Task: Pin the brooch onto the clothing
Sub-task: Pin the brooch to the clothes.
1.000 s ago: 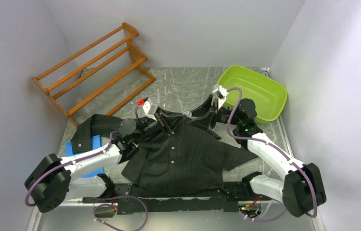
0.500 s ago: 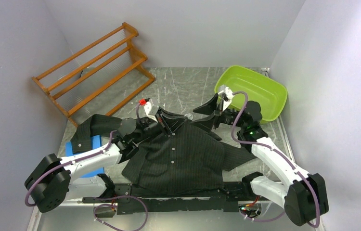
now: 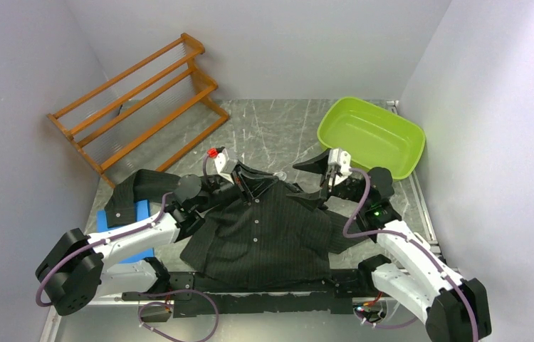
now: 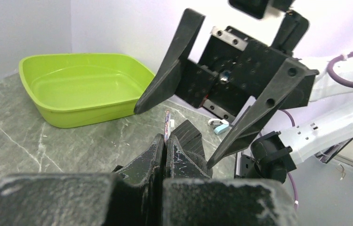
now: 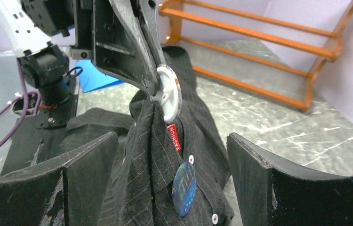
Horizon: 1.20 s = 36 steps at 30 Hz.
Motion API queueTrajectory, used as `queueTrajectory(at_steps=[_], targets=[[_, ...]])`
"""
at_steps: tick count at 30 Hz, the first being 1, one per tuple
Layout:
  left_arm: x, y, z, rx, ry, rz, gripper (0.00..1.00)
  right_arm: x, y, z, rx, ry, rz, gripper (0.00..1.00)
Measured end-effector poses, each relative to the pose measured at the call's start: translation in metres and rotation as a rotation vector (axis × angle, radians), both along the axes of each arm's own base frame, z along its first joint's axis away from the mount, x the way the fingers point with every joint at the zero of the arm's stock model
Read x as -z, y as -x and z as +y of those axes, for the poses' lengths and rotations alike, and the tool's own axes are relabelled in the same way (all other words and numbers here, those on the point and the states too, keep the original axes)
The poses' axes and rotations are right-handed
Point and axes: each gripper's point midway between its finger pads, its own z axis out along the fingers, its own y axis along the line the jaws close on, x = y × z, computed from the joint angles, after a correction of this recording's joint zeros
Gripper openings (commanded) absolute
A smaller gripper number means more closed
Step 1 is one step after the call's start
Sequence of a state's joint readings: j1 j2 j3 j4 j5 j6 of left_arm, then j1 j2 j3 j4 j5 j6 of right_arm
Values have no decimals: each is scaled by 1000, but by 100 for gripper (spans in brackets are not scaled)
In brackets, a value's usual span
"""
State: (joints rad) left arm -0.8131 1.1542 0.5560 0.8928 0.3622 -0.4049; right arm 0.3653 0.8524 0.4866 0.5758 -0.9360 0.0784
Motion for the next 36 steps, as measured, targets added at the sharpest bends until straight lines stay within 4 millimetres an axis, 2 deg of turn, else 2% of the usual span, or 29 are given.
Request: queueTrajectory(at_steps=[4,11,19,27,28,32,36], targets=[[1,5,-2,28,-11,-20,3,15,3,6,-65,28,24,81],[0,11,-3,64,-17,-41,3,7,9,14,-170,-6,69,76],[-2,14,-4,75,-10,-53,3,-8,15,21,-272,-63,135,57],[0,13,-5,75,-14,-49,3,-10,19,26,-299,-54,141,37],[0,13,-5,75,-14,-49,3,-10,20,26,-302,-52,144,38],[0,13,-5,74,-15,-51,3,-8,20,26,-305,-46,142,53],[0,12,-4,73,-15,-51,3,-7,21,26,-300,-38,131,54]])
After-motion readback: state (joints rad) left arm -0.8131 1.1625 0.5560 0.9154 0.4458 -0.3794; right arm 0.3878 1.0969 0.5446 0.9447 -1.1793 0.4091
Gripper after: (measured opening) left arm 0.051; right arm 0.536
